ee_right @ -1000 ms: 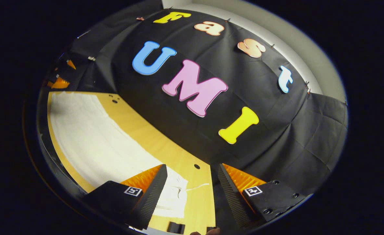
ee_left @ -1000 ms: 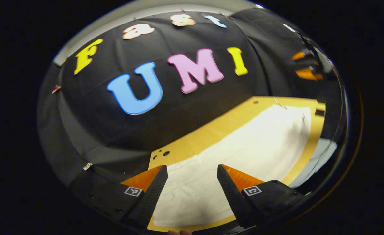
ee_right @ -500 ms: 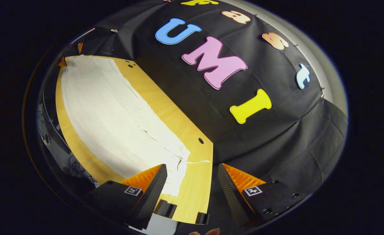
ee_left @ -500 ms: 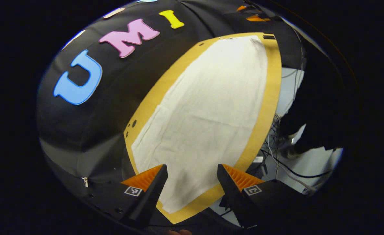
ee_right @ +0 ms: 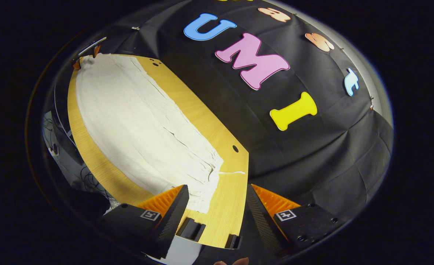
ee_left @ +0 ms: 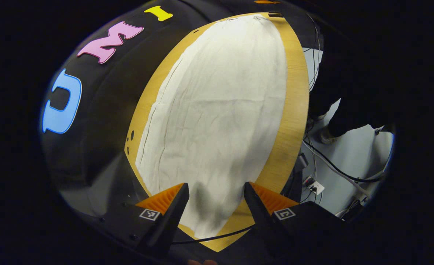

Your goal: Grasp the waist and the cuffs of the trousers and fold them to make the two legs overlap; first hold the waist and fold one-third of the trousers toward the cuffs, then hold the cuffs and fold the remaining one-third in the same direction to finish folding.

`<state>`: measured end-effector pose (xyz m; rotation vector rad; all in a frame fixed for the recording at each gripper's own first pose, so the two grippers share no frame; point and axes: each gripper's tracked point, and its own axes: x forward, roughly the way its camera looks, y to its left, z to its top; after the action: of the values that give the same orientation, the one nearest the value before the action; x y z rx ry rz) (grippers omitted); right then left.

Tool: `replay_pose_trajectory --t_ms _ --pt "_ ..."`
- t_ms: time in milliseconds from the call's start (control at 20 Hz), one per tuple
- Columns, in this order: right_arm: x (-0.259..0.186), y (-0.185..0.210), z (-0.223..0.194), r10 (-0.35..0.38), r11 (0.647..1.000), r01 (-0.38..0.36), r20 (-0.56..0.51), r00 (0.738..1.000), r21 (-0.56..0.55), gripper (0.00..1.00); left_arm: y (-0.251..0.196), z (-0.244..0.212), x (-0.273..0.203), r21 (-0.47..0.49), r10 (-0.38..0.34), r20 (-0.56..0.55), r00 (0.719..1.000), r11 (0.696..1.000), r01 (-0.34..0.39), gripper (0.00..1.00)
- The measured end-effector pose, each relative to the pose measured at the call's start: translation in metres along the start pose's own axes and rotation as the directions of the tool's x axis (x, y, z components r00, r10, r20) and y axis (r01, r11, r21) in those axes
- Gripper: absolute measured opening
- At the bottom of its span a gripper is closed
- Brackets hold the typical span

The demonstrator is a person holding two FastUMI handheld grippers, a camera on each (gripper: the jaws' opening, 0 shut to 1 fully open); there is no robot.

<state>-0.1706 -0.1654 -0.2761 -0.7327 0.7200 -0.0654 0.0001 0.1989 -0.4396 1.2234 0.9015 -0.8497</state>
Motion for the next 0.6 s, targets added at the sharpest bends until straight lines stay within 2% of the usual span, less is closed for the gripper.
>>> replay_pose_trajectory --t_ms 150,250,450,500,550,600 --pt "0.002 0.000 -0.008 0.001 1.000 -0.001 -0.016 1.000 0.002 0.97 0.021 -0.002 0.014 0.029 -0.020 -0.038 0.999 0.999 0.021 0.97" --pt "0.002 0.001 -0.014 0.004 1.000 -0.004 -0.027 1.000 -0.003 0.97 0.028 -0.004 0.024 0.039 -0.046 -0.069 0.997 0.998 0.049 0.93" --pt "0.002 0.001 -0.025 0.012 1.000 -0.013 -0.044 0.999 -0.014 0.97 0.033 -0.005 0.038 0.021 -0.120 -0.122 0.985 0.992 0.124 0.71" --pt "0.003 0.000 -0.028 0.016 1.000 -0.017 -0.048 0.999 -0.017 0.97 0.032 -0.006 0.042 0.020 -0.138 -0.137 0.981 0.990 0.142 0.52" --pt "0.004 0.001 -0.031 0.020 1.000 -0.021 -0.052 0.998 -0.021 0.97 0.032 -0.005 0.045 0.020 -0.154 -0.147 0.977 0.987 0.159 0.42" --pt "0.007 0.003 -0.034 0.029 0.999 -0.030 -0.057 0.998 -0.027 0.97 0.030 -0.004 0.047 0.017 -0.175 -0.155 0.972 0.984 0.179 0.23"
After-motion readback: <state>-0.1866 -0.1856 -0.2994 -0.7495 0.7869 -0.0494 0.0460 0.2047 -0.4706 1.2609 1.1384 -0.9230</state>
